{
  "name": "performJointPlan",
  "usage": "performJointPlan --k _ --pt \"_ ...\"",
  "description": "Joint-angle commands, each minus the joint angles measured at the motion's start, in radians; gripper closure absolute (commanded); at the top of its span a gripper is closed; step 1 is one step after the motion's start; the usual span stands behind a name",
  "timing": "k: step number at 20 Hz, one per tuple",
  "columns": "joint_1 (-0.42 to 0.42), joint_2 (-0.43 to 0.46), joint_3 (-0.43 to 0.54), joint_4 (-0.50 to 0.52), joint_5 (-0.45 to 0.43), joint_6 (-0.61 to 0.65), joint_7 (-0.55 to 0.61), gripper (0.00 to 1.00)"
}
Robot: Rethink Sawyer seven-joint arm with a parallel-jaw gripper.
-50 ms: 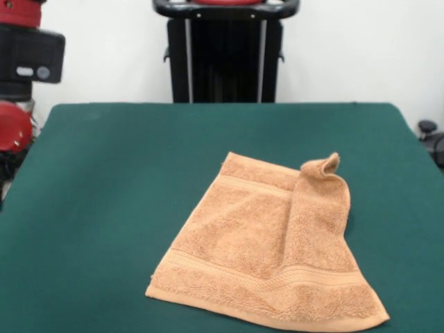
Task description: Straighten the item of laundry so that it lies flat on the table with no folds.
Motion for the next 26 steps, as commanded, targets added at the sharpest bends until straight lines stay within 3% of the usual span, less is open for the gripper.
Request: performJointPlan --k 1,15,26 --pt "0.027 0.085 0.17 0.025 0.14 0.114 -0.242 0.0" --pt "0.068 0.099 0.154 -0.016 0.26 0.144 -0.196 0.0" --pt "0.135 0.171 0.168 -0.082 0.268 0.112 -0.209 0.0"
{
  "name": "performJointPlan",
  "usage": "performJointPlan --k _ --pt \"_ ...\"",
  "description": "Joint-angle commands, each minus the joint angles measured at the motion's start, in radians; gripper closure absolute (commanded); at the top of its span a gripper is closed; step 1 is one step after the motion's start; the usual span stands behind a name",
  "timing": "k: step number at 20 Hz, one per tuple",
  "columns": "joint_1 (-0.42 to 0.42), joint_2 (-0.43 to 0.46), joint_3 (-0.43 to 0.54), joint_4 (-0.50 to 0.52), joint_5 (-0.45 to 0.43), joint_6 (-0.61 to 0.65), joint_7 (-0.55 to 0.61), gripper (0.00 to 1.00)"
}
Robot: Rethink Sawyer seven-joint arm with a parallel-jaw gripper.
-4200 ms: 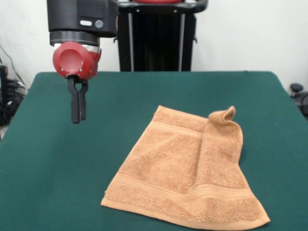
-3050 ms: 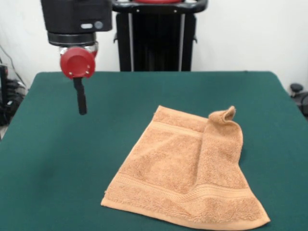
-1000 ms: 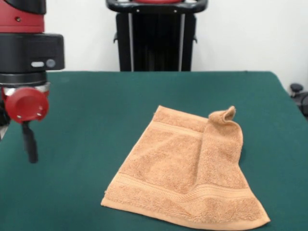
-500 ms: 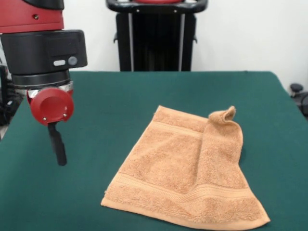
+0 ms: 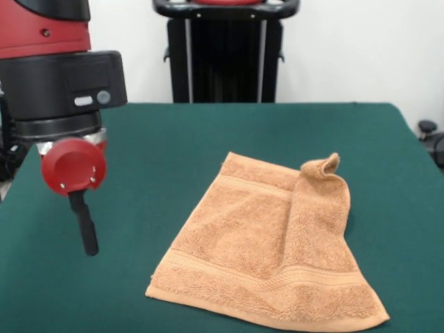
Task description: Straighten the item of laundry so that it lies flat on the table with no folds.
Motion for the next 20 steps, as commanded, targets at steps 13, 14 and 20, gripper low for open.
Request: performJointPlan --k 13,14,20 --pt "0.191 0.08 0.085 -0.05 0.034 0.096 -0.192 0.0" --pt "0.194 0.079 0.085 -0.05 0.036 0.1 -0.195 0.0" --pt "0.218 0.078 0.077 -0.058 0.038 0.143 -0.217 0.0"
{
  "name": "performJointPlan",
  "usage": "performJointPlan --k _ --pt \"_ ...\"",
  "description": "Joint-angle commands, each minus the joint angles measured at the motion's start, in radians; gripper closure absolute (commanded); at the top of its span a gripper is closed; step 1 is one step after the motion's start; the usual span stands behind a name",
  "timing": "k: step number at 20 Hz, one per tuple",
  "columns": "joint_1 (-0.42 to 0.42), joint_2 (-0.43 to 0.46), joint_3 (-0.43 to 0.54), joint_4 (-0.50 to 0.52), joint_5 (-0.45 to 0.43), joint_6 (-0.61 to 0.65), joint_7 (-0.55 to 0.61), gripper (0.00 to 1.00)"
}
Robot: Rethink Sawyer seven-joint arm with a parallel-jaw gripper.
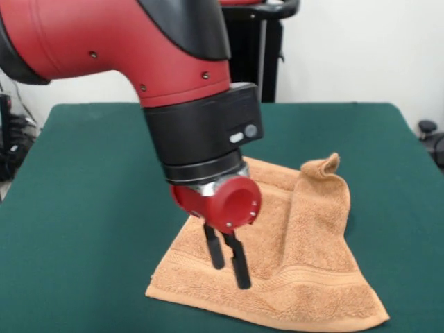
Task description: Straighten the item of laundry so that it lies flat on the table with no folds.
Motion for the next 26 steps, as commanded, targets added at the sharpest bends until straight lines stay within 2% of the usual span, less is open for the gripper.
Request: performJointPlan --k 1,14,26 --pt "0.056 0.005 0.045 -0.005 0.016 0.151 -0.221 0.0" --pt "0.075 -0.007 0.012 -0.004 -0.02 0.228 -0.245 0.0" --pt "0.086 0.001 -0.025 -0.046 -0.061 0.338 -0.275 0.0"
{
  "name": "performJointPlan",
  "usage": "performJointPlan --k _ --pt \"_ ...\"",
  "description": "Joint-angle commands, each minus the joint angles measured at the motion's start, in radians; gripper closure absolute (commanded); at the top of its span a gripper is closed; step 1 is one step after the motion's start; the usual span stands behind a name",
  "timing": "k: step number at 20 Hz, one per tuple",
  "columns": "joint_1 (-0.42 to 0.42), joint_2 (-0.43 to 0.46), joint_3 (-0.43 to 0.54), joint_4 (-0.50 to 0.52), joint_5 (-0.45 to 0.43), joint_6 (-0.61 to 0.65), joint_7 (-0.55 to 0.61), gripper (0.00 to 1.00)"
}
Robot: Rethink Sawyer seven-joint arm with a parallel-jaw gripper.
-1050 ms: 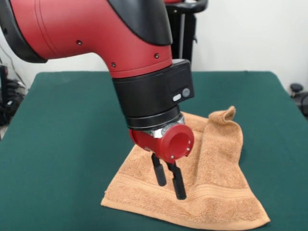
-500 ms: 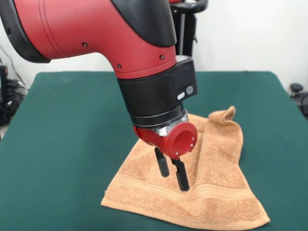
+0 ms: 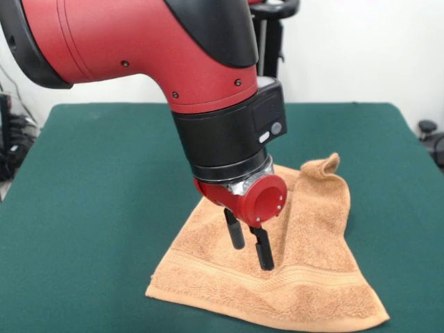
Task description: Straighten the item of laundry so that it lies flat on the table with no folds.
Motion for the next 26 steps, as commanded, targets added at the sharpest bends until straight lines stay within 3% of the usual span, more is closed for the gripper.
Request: performJointPlan --k 1,16,26 --pt "0.051 -0.002 -0.026 -0.018 -0.055 0.165 -0.281 0.0" --pt "0.05 0.003 -0.082 -0.027 -0.16 0.242 -0.304 0.0" --pt "0.048 0.036 -0.088 -0.031 -0.2 0.224 -0.301 0.0"
